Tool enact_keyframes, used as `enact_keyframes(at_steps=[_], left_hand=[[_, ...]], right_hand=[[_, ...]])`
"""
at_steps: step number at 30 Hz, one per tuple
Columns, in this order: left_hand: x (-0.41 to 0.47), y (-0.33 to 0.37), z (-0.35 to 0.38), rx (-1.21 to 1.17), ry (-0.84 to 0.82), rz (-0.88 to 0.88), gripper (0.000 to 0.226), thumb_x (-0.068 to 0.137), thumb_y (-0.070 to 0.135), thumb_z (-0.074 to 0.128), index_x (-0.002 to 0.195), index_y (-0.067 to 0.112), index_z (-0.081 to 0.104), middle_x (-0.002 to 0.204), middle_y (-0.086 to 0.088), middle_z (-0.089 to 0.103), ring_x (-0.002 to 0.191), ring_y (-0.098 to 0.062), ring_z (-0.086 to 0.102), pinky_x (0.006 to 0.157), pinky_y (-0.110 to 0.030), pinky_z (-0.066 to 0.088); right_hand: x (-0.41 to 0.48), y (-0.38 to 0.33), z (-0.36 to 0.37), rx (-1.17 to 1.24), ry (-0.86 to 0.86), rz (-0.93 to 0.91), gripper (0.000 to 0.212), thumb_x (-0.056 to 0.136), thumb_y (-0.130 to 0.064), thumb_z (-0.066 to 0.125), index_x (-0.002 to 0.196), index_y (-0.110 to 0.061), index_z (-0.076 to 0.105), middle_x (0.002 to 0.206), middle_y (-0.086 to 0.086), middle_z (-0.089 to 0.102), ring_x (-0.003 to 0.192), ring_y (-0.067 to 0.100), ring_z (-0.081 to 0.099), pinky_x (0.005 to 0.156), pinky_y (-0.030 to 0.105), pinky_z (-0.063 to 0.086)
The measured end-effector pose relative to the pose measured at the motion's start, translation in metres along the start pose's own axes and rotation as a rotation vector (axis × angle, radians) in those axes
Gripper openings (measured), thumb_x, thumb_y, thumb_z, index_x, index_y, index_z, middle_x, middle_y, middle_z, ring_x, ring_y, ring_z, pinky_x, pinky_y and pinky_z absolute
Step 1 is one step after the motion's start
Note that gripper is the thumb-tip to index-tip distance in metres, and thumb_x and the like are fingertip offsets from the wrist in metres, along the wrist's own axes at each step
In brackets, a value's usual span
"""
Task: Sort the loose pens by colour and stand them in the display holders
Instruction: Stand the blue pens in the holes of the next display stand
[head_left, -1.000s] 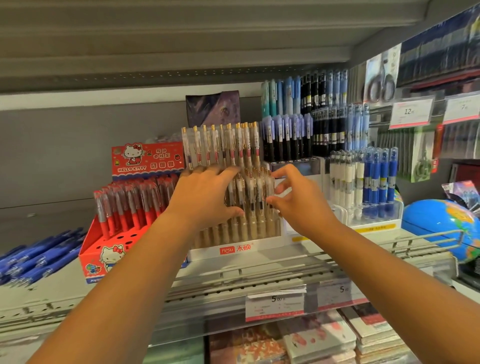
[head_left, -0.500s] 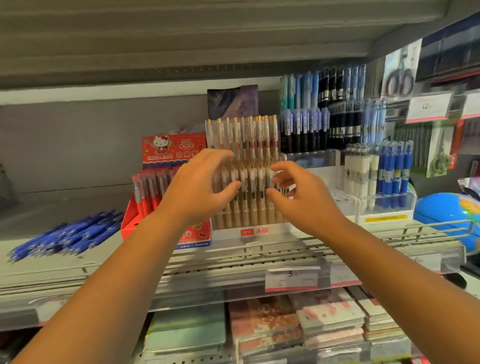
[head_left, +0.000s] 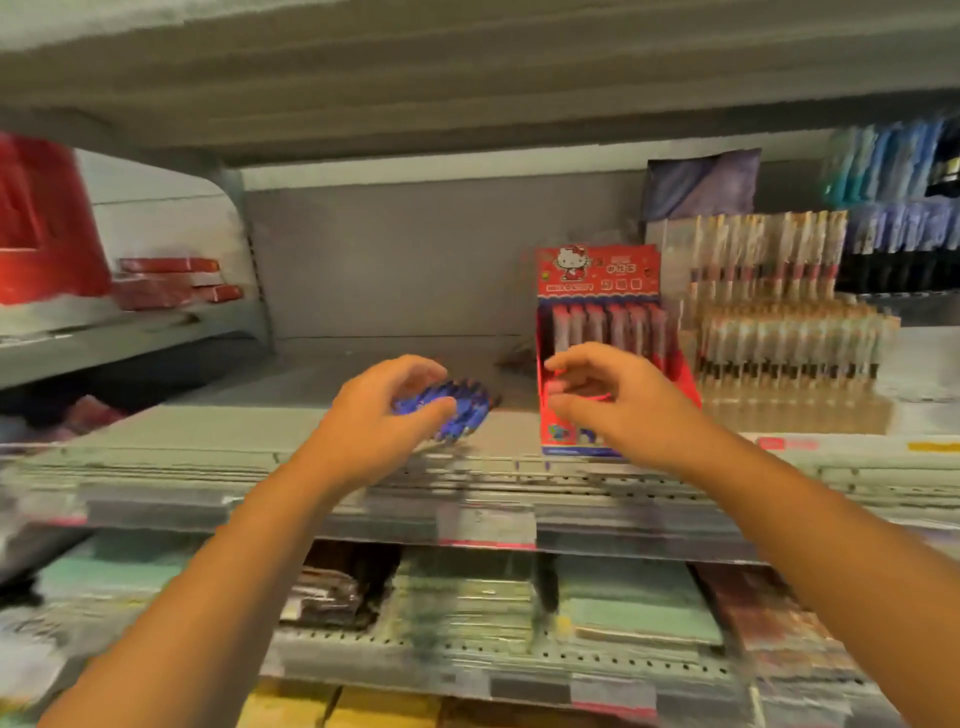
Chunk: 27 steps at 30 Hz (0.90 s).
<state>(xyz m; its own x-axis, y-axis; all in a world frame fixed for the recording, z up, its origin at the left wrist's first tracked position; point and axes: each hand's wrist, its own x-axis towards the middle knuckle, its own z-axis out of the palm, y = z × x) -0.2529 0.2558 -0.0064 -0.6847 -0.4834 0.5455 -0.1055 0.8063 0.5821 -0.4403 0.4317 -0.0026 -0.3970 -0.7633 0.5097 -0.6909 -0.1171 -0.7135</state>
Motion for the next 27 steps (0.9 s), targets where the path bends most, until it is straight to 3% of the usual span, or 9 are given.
enact_keyframes(at_steps=[5, 8, 11, 15, 17, 20, 23, 25, 27], left_hand=[[0.014, -0.051, -0.046, 0.070, -0.048, -0.145, 0.022, 0.089, 0.032, 0.069, 0.109, 0.024, 0.066, 0.107, 0.007, 0.067, 0.100, -0.012, 0.062, 0.085, -0.025, 0.044], [0.032, -0.074, -0.055, 0.067, -0.089, -0.226, 0.016, 0.086, 0.033, 0.070, 0.100, 0.026, 0.064, 0.104, 0.003, 0.068, 0.095, -0.015, 0.062, 0.079, -0.025, 0.043], [0.057, -0.095, -0.055, 0.097, -0.110, -0.290, 0.013, 0.085, 0.036, 0.069, 0.088, 0.025, 0.064, 0.098, 0.001, 0.069, 0.092, -0.018, 0.063, 0.075, -0.028, 0.044], [0.090, -0.109, -0.047, 0.159, -0.272, -0.445, 0.040, 0.084, 0.049, 0.064, 0.094, 0.010, 0.064, 0.096, -0.010, 0.063, 0.076, -0.023, 0.057, 0.068, -0.033, 0.045], [0.104, -0.110, -0.040, 0.178, -0.411, -0.559, 0.054, 0.083, 0.063, 0.061, 0.105, 0.013, 0.061, 0.113, -0.011, 0.057, 0.086, -0.025, 0.059, 0.071, -0.034, 0.046], [0.124, -0.105, -0.028, 0.269, -0.607, -0.590, 0.078, 0.087, 0.073, 0.049, 0.139, 0.015, 0.049, 0.149, -0.013, 0.043, 0.126, -0.034, 0.050, 0.094, -0.042, 0.042], [0.140, -0.099, -0.016, 0.288, -0.771, -0.563, 0.083, 0.093, 0.070, 0.038, 0.153, 0.013, 0.029, 0.158, -0.011, 0.030, 0.139, -0.030, 0.037, 0.102, -0.038, 0.035], [0.146, -0.102, -0.013, 0.290, -0.808, -0.580, 0.082, 0.090, 0.071, 0.044, 0.147, 0.013, 0.036, 0.149, -0.011, 0.041, 0.124, -0.032, 0.050, 0.097, -0.039, 0.041], [0.152, -0.109, -0.012, 0.263, -0.793, -0.620, 0.070, 0.085, 0.072, 0.054, 0.108, 0.006, 0.048, 0.109, -0.011, 0.056, 0.086, -0.030, 0.061, 0.084, -0.040, 0.052]], right_hand=[[0.041, -0.012, 0.066, -0.097, -0.038, 0.064, 0.021, 0.087, -0.012, 0.072, 0.102, -0.024, 0.063, 0.099, 0.002, 0.068, 0.094, 0.017, 0.066, 0.089, 0.034, 0.054], [0.066, -0.015, 0.095, -0.154, -0.046, 0.130, 0.016, 0.086, -0.015, 0.072, 0.098, -0.024, 0.065, 0.093, 0.002, 0.069, 0.088, 0.025, 0.068, 0.084, 0.042, 0.055], [0.097, -0.013, 0.116, -0.262, -0.038, 0.165, 0.016, 0.086, -0.019, 0.072, 0.101, -0.017, 0.067, 0.090, 0.001, 0.070, 0.084, 0.022, 0.066, 0.079, 0.034, 0.052], [0.138, -0.010, 0.129, -0.461, -0.140, 0.302, 0.017, 0.087, -0.024, 0.068, 0.099, -0.012, 0.068, 0.097, 0.009, 0.071, 0.085, 0.025, 0.067, 0.075, 0.034, 0.053], [0.158, -0.004, 0.132, -0.517, -0.188, 0.399, 0.025, 0.090, -0.024, 0.063, 0.103, -0.003, 0.066, 0.098, 0.021, 0.070, 0.079, 0.030, 0.066, 0.066, 0.036, 0.055], [0.181, 0.007, 0.137, -0.632, -0.285, 0.561, 0.031, 0.093, -0.028, 0.059, 0.111, -0.003, 0.060, 0.105, 0.021, 0.065, 0.086, 0.034, 0.067, 0.067, 0.038, 0.060], [0.198, 0.016, 0.140, -0.673, -0.380, 0.666, 0.029, 0.097, -0.026, 0.052, 0.118, -0.006, 0.057, 0.110, 0.018, 0.063, 0.081, 0.029, 0.063, 0.072, 0.038, 0.060], [0.204, 0.020, 0.140, -0.632, -0.396, 0.710, 0.029, 0.098, -0.024, 0.051, 0.121, -0.009, 0.057, 0.110, 0.016, 0.062, 0.080, 0.027, 0.061, 0.071, 0.036, 0.060], [0.208, 0.020, 0.141, -0.607, -0.390, 0.737, 0.029, 0.097, -0.025, 0.054, 0.121, -0.010, 0.058, 0.106, 0.014, 0.063, 0.076, 0.025, 0.061, 0.062, 0.032, 0.058]])
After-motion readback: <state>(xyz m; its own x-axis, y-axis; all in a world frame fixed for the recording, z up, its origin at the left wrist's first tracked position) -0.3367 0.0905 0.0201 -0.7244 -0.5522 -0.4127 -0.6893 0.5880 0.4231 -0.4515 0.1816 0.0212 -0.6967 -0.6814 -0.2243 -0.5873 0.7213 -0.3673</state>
